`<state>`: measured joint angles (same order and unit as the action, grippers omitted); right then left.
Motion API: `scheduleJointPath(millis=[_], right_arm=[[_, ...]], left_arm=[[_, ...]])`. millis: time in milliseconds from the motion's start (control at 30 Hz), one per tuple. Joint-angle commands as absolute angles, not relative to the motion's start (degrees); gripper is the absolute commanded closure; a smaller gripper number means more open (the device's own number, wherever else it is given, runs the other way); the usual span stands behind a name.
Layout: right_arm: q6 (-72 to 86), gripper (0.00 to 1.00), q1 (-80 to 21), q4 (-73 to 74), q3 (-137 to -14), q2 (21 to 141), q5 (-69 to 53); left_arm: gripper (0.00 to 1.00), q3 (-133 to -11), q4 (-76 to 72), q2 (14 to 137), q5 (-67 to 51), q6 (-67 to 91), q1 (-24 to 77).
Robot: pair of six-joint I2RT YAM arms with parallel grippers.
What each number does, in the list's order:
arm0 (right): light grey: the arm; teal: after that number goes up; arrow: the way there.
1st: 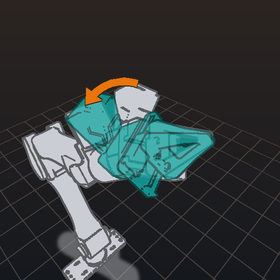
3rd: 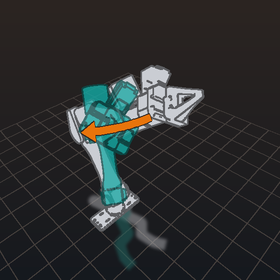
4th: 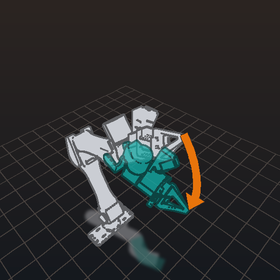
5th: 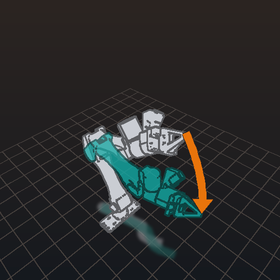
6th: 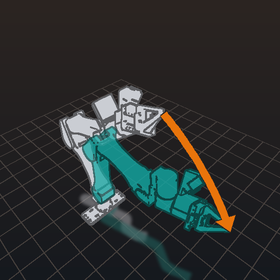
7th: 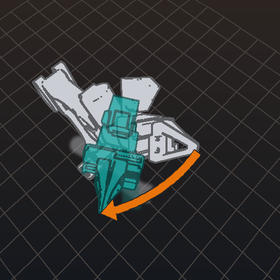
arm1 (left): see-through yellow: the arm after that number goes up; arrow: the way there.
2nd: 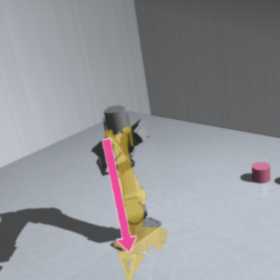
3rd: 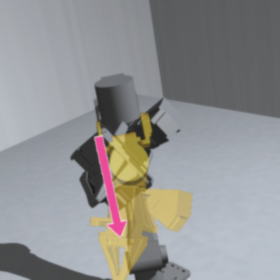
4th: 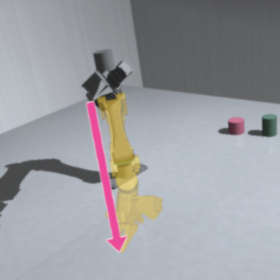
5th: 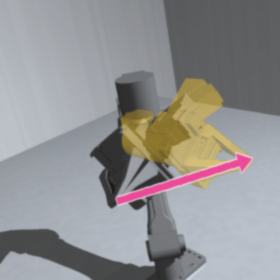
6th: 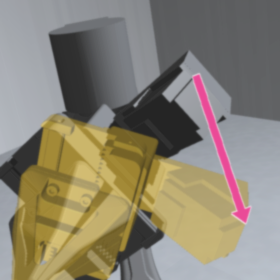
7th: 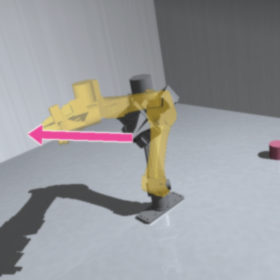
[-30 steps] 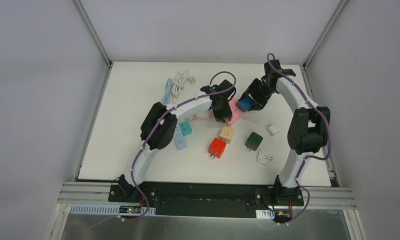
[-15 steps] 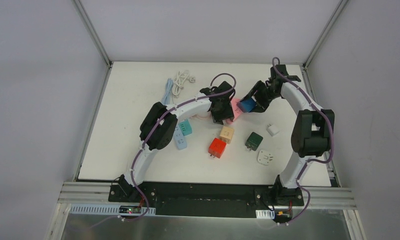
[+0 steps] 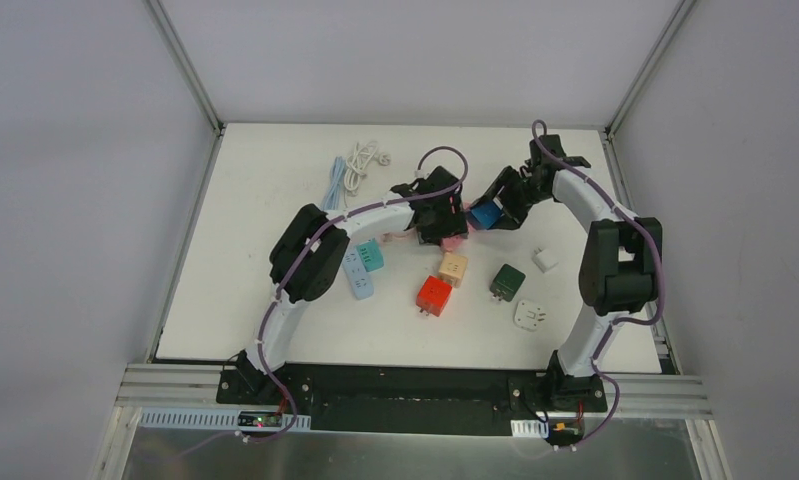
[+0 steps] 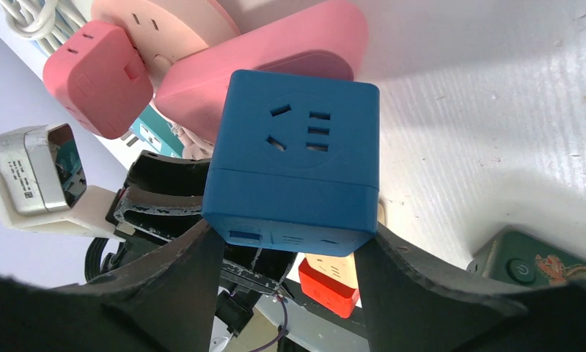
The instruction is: Pull the plug off the socket
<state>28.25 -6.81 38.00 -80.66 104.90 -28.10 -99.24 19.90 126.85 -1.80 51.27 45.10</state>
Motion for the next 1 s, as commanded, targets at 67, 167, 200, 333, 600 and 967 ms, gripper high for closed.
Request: scheduleJointPath(millis=[67,167,200,333,600,967], right_arm=[[25.98,1.0,-8.87,42.18,-79.36,104.36,-32.61],[25.84,1.0,-9.35,42.17,-79.15,104.58,-32.69],[25.77,1.0,-9.58,42.16,-79.11,104.69,-32.76],[25.64,1.0,-10.17,42.23,-78.89,104.68,-32.92],[26.51,1.0,-10.29,43.86,-82.4,104.39,-35.61],[30.25,1.0,-10.07,47.36,-91.08,105.01,-42.33]], left_arm=[[0.31,-92.71,8.34,119.25,3.96,49.55,43.59],[0.29,-91.93,6.74,118.66,4.4,48.96,43.42],[0.28,-92.01,6.57,118.73,4.47,48.79,43.42],[0.27,-93.71,9.07,119.73,5.48,49.39,43.33],[0.44,-98.78,27.98,124.07,8.1,52.81,43.55],[0.52,-99.3,36.33,126.09,9.16,52.98,44.23]])
